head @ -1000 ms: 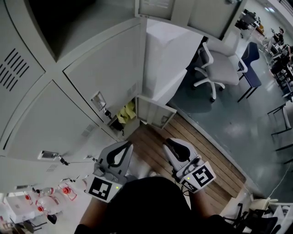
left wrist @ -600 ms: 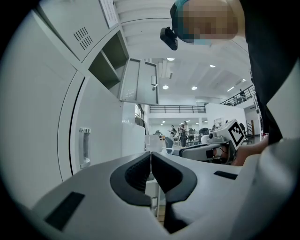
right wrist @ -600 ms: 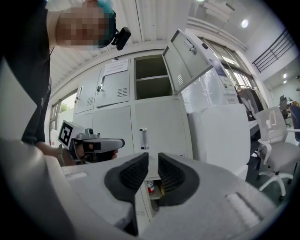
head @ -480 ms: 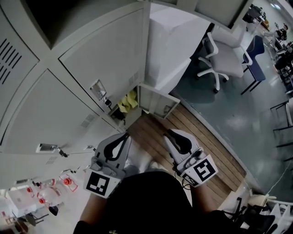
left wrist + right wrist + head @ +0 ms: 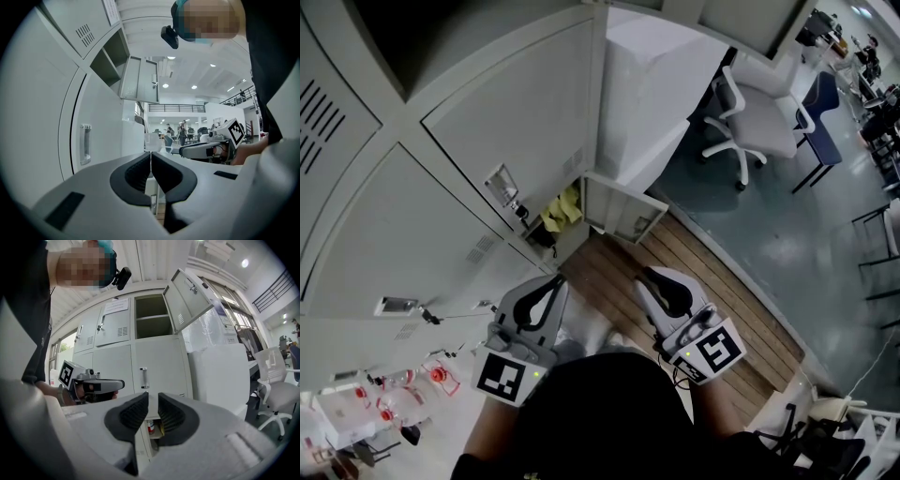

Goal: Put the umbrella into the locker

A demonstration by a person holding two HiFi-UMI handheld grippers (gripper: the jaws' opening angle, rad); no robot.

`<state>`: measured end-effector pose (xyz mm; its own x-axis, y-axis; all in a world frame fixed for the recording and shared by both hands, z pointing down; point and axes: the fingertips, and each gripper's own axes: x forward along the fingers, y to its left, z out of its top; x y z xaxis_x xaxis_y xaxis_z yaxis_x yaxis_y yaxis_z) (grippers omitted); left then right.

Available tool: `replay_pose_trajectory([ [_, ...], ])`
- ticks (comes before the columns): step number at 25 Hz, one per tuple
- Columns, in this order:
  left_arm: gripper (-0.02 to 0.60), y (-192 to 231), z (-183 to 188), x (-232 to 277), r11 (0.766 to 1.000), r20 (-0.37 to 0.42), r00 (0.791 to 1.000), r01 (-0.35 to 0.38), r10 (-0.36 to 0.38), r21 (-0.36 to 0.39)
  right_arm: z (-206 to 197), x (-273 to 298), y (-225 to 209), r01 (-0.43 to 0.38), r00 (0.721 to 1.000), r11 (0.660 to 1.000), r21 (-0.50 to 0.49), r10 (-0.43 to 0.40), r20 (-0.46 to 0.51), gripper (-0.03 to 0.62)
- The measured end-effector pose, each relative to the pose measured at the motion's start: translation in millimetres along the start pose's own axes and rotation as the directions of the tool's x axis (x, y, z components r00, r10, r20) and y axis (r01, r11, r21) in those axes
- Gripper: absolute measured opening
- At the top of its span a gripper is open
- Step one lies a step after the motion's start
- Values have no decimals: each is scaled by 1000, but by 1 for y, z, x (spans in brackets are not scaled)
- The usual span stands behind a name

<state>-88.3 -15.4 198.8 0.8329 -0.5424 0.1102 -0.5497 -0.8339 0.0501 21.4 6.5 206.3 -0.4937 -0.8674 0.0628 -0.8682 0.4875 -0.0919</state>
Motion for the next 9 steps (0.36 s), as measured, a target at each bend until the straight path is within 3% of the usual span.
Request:
replay_pose_trajectory([
  [9,12,-1,-2,-2,1000,-10,1000,2,-2,-4,-1,-3,-2,-3,1000,999,50,3,8,58],
])
